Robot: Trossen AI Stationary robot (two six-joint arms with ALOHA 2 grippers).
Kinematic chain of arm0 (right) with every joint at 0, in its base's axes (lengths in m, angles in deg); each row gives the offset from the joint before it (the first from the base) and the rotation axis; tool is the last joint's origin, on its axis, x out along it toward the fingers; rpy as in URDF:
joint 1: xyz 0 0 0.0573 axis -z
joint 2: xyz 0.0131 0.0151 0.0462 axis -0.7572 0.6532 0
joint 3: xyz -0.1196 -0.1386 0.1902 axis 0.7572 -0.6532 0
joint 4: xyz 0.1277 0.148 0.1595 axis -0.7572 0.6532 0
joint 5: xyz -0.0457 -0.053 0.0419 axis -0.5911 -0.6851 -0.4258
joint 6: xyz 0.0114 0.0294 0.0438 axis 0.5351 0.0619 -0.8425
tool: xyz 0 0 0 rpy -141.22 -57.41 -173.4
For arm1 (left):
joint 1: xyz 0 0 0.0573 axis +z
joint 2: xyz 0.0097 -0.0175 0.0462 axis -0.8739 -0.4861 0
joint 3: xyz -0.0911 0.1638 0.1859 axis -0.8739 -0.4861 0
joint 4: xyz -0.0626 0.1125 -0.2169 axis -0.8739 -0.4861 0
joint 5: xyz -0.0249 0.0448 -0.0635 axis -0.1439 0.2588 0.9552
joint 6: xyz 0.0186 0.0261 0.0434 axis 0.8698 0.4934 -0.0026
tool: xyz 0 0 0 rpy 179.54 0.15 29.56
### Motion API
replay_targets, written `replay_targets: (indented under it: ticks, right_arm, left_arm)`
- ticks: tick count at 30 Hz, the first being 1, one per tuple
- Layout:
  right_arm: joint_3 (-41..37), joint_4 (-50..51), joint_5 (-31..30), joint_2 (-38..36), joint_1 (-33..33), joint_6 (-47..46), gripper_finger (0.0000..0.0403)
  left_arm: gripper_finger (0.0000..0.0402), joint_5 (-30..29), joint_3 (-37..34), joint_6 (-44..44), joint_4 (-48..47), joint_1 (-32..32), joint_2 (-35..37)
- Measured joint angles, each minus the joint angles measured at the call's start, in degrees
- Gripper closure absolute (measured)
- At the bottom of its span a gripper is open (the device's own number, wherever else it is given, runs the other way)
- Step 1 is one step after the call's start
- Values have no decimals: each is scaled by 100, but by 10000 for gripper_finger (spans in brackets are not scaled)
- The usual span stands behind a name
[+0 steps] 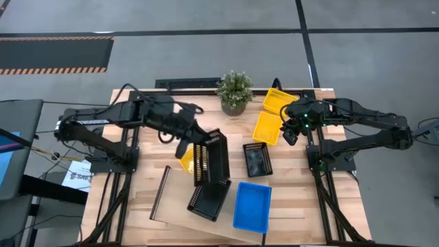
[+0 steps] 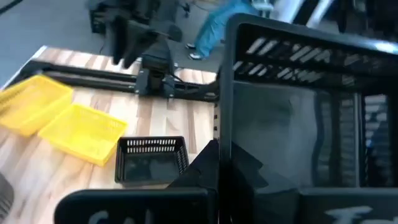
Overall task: Stack baskets on shelf by color
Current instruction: Stack the top black bin on top of the black bin on the shelf
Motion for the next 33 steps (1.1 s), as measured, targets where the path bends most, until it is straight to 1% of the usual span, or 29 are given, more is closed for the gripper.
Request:
replay_targets:
  ticks: [4, 6, 12, 16, 19, 20, 23, 27, 33]
  right_arm:
    - [0, -2, -1, -1, 0, -1, 270]
    - [0, -6, -1, -2, 0, -4, 269]
    - [0, -46, -1, -1, 0, -8, 270]
    - [0, -80, 0, -1, 0, -8, 269]
    - [0, -119, -2, -1, 0, -7, 269]
    - [-2, -133, -2, -1, 0, -8, 269]
    - [-2, -169, -2, 0, 0, -8, 270]
    - [-2, -188, -2, -2, 2, -8, 269]
    - [-2, -179, -2, 1, 0, -24, 270]
  left_arm:
    - [401, 0, 696, 456, -509, -222, -486]
    - [401, 3, 1161, 582, -1030, -325, -800]
    - [401, 47, 3160, 852, -2921, -652, -2040]
    - [401, 92, 4491, 1504, -4133, -870, -2879]
    - [401, 108, 5237, 1824, -4798, -974, -3442]
    - [401, 109, 5218, 1923, -4857, -998, -3521]
    - [401, 171, 4870, 2310, -5053, -1031, -3592]
    - [401, 120, 4831, 2665, -5443, -1033, -3780]
    - [401, 48, 4826, 2970, -5276, -1033, -3842]
